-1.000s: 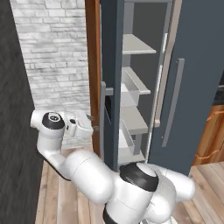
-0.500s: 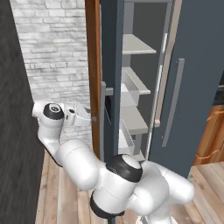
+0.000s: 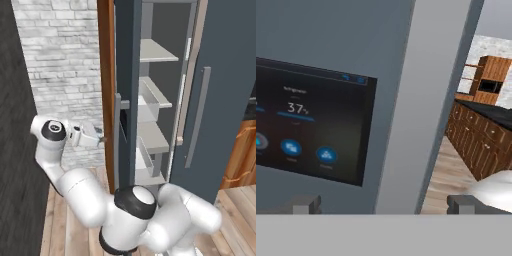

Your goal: Store the hot dog in the freezer for long-term storage. Close the freezer door after placing the cooked food.

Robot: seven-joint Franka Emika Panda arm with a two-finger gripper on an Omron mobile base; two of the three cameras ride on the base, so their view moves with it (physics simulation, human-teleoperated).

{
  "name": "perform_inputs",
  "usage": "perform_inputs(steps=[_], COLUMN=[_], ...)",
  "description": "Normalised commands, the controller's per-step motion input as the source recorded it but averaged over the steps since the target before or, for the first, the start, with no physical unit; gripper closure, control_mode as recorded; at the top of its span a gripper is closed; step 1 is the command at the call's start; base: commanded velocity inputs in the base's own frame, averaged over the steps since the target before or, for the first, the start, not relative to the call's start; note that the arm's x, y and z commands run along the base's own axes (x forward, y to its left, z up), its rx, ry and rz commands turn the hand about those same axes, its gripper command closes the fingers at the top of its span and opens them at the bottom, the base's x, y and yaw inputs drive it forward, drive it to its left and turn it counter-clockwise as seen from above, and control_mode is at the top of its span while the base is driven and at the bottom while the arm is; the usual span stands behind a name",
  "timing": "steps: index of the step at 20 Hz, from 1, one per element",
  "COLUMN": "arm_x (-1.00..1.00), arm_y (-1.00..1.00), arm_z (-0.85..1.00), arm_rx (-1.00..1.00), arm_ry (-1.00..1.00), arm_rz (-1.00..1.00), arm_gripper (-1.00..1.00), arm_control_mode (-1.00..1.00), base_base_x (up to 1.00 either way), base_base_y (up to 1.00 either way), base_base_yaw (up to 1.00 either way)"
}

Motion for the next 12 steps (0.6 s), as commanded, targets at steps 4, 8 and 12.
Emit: perform_inputs(steps=[4, 8, 12], arm_x=[-0.24, 0.06, 0.01], arm_y=[-0.16, -0.17, -0.2], arm_z=[0.0, 0.0, 0.0], arm_rx=[0.01, 0.07, 0.05], arm_ry=[0.0, 0.11, 0.07], arm_rz=[0.02, 0.07, 0.06], arm_gripper=[-1.0, -1.0, -1.0], arm_control_mode=[-1.0, -1.0, -1.0], base_base_x=[0.0, 0.0, 0.0], base_base_y=[0.0, 0.0, 0.0], base_base_yaw=[0.0, 0.0, 0.0])
